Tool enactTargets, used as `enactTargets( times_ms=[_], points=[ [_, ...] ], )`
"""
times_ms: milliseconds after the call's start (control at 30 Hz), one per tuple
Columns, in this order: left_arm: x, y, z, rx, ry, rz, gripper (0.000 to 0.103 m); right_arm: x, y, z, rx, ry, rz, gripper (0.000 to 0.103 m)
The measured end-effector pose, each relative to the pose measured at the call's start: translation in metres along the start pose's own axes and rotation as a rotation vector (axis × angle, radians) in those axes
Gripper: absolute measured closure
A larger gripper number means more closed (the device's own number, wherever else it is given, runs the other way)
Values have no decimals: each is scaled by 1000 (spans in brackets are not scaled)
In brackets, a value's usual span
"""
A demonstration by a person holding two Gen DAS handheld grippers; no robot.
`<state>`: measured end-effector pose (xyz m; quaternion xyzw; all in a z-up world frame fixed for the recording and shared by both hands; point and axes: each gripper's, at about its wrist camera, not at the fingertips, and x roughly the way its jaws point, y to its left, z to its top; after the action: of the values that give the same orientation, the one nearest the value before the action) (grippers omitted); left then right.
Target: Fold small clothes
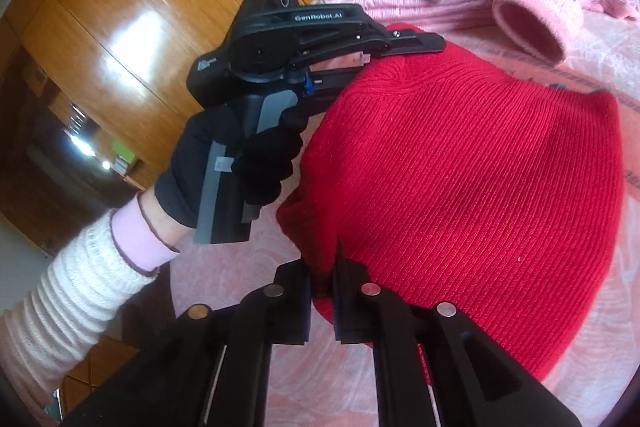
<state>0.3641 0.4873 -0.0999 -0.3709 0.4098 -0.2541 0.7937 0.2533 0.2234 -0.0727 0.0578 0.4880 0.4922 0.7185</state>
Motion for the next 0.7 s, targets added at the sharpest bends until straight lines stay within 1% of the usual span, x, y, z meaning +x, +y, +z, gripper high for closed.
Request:
enactTargets(
  times_ms=[167, 233, 333, 367, 400, 467, 500, 533, 567, 600, 633, 667, 700],
  points=[
    [1, 34, -7, -32, 3, 43, 88, 29, -11, -10, 25, 50, -14, 95],
    [2, 44, -10, -47, 1, 44, 88, 40, -14, -14, 24, 69, -29, 95],
    [8, 59, -12, -88, 21, 48, 88, 52, -18, -21, 23, 92, -48, 95],
    [9, 65, -11, -115, 22, 40, 84, 55, -22, -24, 28, 99, -53, 94],
    [10, 70, -12, -141, 15, 33, 80, 58, -24, -27, 34, 106, -53, 91],
    [10, 77, -6, -190, -6, 18, 76, 63, -29, -30, 53, 107, -37, 89],
    [10, 80, -4, -204, -11, 15, 74, 63, -32, -30, 65, 100, -23, 83],
    [11, 83, -1, -215, -13, 19, 74, 60, -34, -33, 87, 93, 14, 78],
    [14, 84, 1, -220, -13, 40, 76, 57, -39, -34, 118, 84, 69, 69],
    [17, 83, 2, -216, -10, 52, 85, 52, -43, -36, 139, 70, 104, 66],
    [20, 79, 2, -210, -13, 56, 90, 47, -45, -37, 144, 59, 119, 65],
    [18, 77, 2, -201, -30, 54, 91, 41, -46, -38, 142, 52, 128, 62],
    [14, 73, 0, -187, -50, 52, 91, 33, -47, -42, 136, 43, 134, 57]
  ],
)
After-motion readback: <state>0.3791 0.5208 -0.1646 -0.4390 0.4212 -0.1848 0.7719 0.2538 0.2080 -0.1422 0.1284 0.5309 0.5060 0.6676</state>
